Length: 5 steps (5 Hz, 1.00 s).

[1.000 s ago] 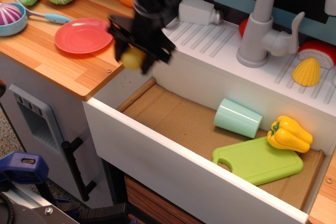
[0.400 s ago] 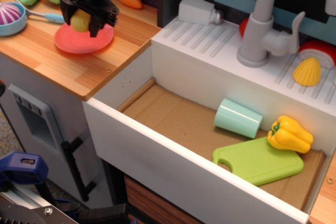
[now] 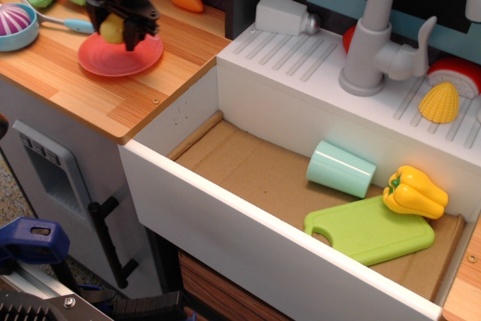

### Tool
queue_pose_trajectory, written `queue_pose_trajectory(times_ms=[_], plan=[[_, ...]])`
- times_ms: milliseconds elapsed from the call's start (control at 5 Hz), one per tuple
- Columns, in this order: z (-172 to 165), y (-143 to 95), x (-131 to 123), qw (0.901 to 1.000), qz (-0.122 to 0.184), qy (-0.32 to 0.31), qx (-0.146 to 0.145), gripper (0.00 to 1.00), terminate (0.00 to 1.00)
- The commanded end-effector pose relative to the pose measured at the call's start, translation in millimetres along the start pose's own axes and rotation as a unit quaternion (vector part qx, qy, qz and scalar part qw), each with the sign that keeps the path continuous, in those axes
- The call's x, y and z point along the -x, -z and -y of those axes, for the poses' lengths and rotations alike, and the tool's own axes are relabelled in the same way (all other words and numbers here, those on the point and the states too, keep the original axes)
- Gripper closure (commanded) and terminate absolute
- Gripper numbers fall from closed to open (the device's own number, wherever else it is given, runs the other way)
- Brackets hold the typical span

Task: Put potato on plate

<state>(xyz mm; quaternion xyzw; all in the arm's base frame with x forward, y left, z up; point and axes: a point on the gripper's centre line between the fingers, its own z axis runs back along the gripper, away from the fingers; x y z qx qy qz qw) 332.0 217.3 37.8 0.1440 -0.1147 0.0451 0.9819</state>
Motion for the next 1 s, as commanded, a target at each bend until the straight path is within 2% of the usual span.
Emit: queue_pose_trajectory(times_ms=[0,600,800], plan=[[-16.3,-2.2,-11.5,0.9988,0.047,0.001,-0.014,0.0,0.0],[-14.7,-2.7,-10.5,0.9989,0.044,0.0,-0.012,0.0,0.0],[-14.7,-2.7,-10.5,0.9989,0.044,0.0,-0.012,0.0,1.0]])
